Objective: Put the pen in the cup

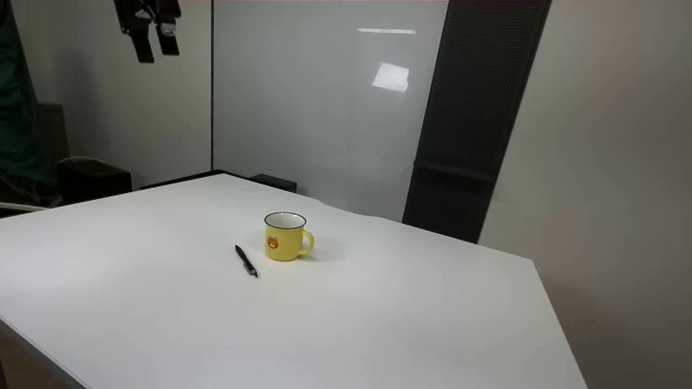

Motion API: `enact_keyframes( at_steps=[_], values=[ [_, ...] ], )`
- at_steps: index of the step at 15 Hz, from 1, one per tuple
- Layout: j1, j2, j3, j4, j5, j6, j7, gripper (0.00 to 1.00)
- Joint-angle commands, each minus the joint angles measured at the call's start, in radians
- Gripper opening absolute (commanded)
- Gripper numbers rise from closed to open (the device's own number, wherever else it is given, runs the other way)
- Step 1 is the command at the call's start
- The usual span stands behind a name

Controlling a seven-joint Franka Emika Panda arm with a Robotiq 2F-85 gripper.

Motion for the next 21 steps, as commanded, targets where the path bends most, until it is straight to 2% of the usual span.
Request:
enact_keyframes(
  at_steps=[1, 12, 15, 17, 21],
  values=[
    [0.049, 0.005, -0.046, 0.002, -0.014, -0.003, 0.011, 1.0],
    [0.049, 0.005, -0.046, 0.003, -0.014, -0.002, 0.011, 1.0],
    [0.048, 0.042, -0.085, 0.009, -0.054, 0.074, -0.027, 1.0],
    [0.046, 0.089, -0.124, 0.025, -0.092, 0.173, -0.118, 1.0],
    [0.058, 0.234, -0.208, 0.097, -0.049, 0.326, -0.45, 1.0]
  ],
)
